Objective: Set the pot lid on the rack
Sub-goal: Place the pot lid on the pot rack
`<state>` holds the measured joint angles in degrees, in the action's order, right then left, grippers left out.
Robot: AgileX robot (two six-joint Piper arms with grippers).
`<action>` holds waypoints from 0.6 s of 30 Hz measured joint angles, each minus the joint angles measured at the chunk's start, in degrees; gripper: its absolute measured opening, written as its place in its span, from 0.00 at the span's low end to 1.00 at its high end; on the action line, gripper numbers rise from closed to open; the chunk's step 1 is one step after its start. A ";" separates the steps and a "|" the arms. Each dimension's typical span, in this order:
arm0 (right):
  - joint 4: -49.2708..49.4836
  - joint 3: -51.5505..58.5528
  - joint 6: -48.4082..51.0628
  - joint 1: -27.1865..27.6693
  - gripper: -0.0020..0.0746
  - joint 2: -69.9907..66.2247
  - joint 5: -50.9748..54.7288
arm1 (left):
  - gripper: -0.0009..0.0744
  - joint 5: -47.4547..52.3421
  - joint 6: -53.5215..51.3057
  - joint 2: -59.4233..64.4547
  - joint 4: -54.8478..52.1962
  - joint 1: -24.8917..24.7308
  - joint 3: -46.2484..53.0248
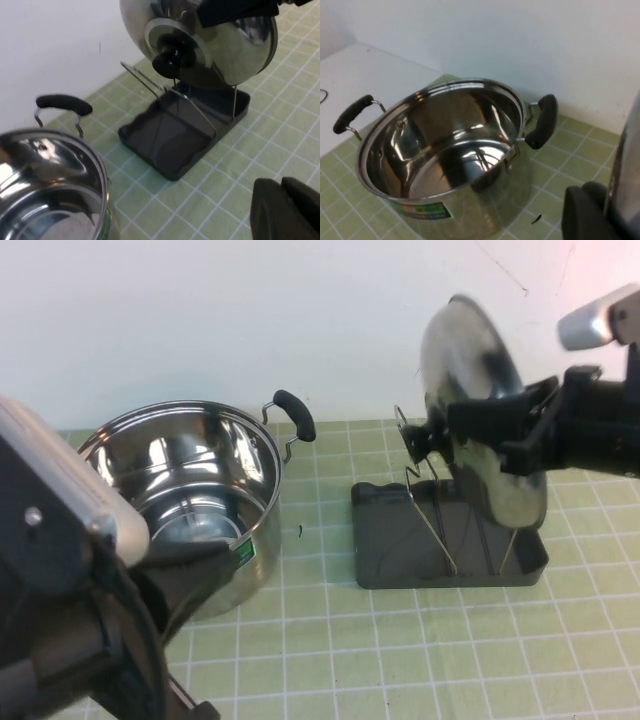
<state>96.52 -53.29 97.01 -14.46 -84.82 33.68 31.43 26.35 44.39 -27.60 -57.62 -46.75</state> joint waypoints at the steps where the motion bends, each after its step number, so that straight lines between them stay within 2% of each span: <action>1: 0.00 -0.14 0.00 0.00 0.16 -1.01 0.00 | 0.01 -0.42 0.30 0.00 0.00 0.00 0.66; 8: 0.00 -2.92 0.05 0.00 0.16 -4.41 -0.11 | 0.01 -4.83 3.44 0.00 -0.14 0.00 5.31; 18: 0.21 -3.88 -1.71 0.00 0.16 -6.77 0.47 | 0.01 -6.51 6.35 0.00 -0.25 0.00 6.84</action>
<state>96.73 -57.18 95.30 -14.46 -91.59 34.16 24.92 32.70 44.39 -27.86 -57.62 -39.91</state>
